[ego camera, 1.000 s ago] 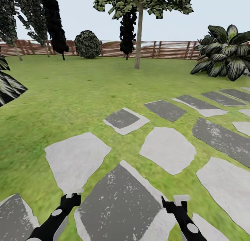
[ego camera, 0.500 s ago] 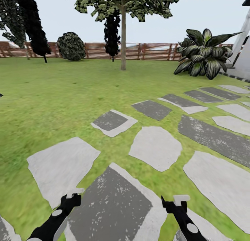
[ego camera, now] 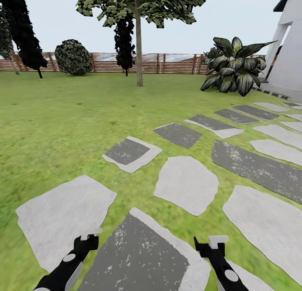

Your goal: In the garden, pick up the pesticide atomizer on the floor and spray pesticide onto both trees until each tree trunk is fully covered.

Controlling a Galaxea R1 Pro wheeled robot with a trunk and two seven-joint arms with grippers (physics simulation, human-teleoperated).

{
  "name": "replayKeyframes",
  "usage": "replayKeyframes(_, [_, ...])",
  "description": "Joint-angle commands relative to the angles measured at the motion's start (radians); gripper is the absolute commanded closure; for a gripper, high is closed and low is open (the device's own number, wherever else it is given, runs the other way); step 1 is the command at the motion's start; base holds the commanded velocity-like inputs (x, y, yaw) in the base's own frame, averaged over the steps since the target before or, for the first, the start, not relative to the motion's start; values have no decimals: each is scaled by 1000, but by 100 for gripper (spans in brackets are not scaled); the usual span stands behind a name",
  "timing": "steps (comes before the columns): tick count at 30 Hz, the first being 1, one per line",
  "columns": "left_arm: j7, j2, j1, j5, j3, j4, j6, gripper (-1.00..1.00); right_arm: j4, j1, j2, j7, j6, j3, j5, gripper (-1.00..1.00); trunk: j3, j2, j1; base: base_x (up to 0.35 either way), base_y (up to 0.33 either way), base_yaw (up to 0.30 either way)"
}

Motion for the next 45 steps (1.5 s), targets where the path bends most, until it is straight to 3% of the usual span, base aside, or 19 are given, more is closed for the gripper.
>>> replayKeyframes(1, [0,0,0,0,0,0,0,100,0,0,0,0,0,0,0,-100,1,0,0,291,193,-4])
replayKeyframes(15, [1,-2,0,-2,0,0,0,100,1,0,2,1,1,1,2,-100,18,0,0,325,112,94])
replayKeyframes(33, [1,-1,0,0,0,0,-5,100,24,0,-6,0,-2,0,0,-100,20,0,0,336,28,12])
replayKeyframes(45, [1,1,0,4,2,1,-8,100,88,0,-1,-2,-64,-1,-2,-100,20,0,0,336,0,0])
